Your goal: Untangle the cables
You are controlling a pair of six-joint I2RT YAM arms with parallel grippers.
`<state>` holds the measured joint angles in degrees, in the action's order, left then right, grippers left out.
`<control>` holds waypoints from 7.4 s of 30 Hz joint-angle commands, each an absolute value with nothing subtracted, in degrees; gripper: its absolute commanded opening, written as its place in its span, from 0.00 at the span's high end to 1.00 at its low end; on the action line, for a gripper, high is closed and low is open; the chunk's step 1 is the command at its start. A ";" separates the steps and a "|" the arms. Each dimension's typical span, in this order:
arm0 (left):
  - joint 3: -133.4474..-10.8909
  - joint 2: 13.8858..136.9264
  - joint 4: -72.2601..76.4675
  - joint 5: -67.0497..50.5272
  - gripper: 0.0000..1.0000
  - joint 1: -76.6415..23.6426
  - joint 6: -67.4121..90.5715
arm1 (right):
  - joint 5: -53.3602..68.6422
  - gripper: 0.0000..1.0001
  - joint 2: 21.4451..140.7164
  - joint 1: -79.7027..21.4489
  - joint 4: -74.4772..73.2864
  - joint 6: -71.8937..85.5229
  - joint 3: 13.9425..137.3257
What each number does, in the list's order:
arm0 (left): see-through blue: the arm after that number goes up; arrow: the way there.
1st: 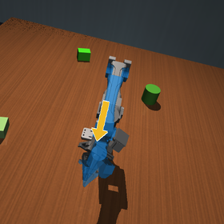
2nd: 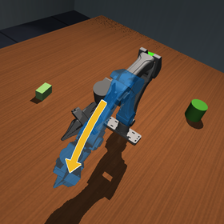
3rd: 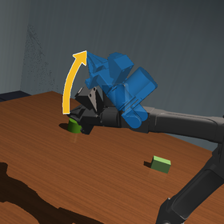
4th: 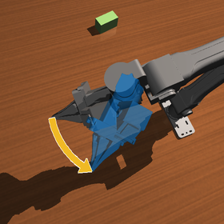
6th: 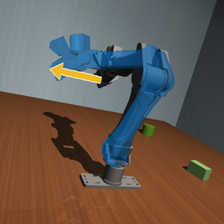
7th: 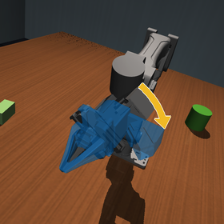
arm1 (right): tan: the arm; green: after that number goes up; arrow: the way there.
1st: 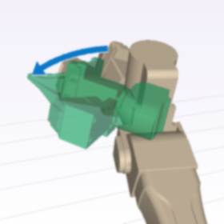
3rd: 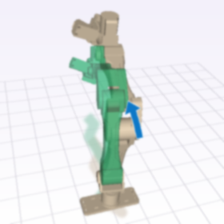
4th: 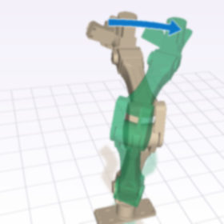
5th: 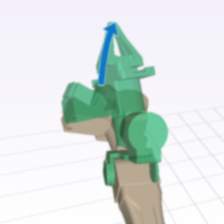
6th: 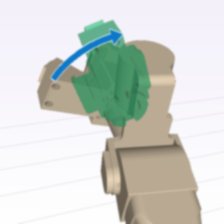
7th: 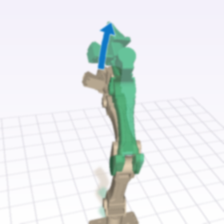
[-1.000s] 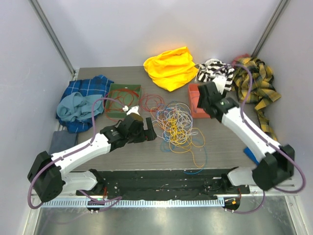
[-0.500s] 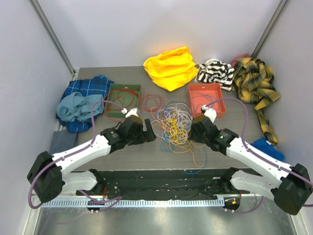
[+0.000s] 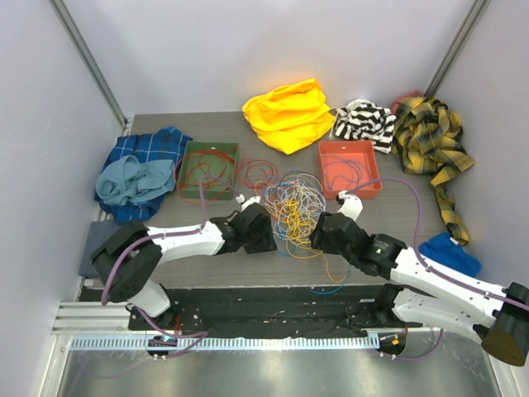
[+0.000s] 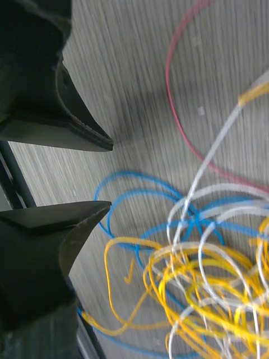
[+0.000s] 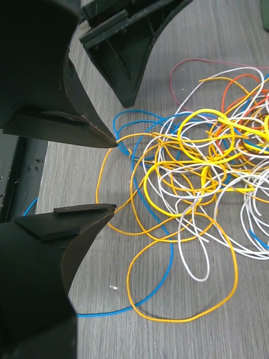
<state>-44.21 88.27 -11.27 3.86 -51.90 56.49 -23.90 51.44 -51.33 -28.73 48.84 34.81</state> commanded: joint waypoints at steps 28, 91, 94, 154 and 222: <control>-57.04 98.27 -29.61 14.58 1.00 -60.03 60.12 | -28.92 0.47 36.04 -51.68 -33.31 48.08 33.22; -59.85 102.30 -16.79 18.02 0.47 -66.89 24.69 | -28.04 0.45 36.65 -51.77 -31.72 46.93 31.46; -59.94 103.36 -16.70 18.10 0.53 -66.62 24.70 | -28.30 0.45 36.47 -51.68 -31.82 47.02 31.46; -100.81 80.94 -33.76 33.41 1.00 -61.09 19.25 | -33.54 0.34 37.13 -52.82 -6.94 30.31 43.78; -94.70 102.24 -9.05 21.17 0.00 -54.66 30.39 | -58.63 0.35 14.41 -52.82 -28.30 33.04 39.56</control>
<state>-106.04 115.07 -10.02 13.39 -52.34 24.12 -59.16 13.28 -52.56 -28.80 30.17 40.71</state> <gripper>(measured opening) 0.996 0.650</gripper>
